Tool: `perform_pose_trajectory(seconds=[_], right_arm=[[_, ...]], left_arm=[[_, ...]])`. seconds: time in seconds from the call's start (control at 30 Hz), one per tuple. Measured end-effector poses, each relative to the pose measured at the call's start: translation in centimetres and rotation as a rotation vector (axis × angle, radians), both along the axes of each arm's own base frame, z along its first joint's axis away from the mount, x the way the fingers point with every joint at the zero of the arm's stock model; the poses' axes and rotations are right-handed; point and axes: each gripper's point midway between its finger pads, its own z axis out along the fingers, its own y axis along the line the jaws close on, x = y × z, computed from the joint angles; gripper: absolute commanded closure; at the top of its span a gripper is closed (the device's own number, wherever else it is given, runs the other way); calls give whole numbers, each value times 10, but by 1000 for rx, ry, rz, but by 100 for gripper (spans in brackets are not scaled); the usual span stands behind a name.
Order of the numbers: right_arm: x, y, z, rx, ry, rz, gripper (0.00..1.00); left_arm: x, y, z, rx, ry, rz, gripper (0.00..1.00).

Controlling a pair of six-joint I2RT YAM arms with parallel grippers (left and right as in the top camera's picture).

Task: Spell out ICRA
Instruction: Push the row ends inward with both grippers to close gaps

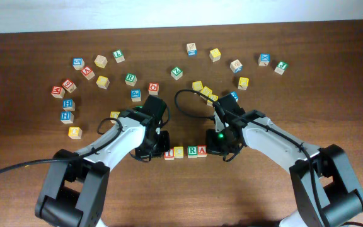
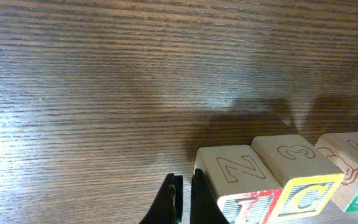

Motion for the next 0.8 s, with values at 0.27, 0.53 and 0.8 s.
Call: perform_pose_trajectory(seconds=[0.27, 0.53, 0.8], right_arm=[[3, 2, 1, 7, -12, -6, 96], [3, 2, 1, 7, -7, -19, 96], [3, 2, 1, 10, -1, -30, 96]], left_arm=[[-2, -4, 1, -22, 10, -1, 100], [0, -4, 1, -25, 5, -1, 100], [2, -5, 1, -29, -4, -2, 100]])
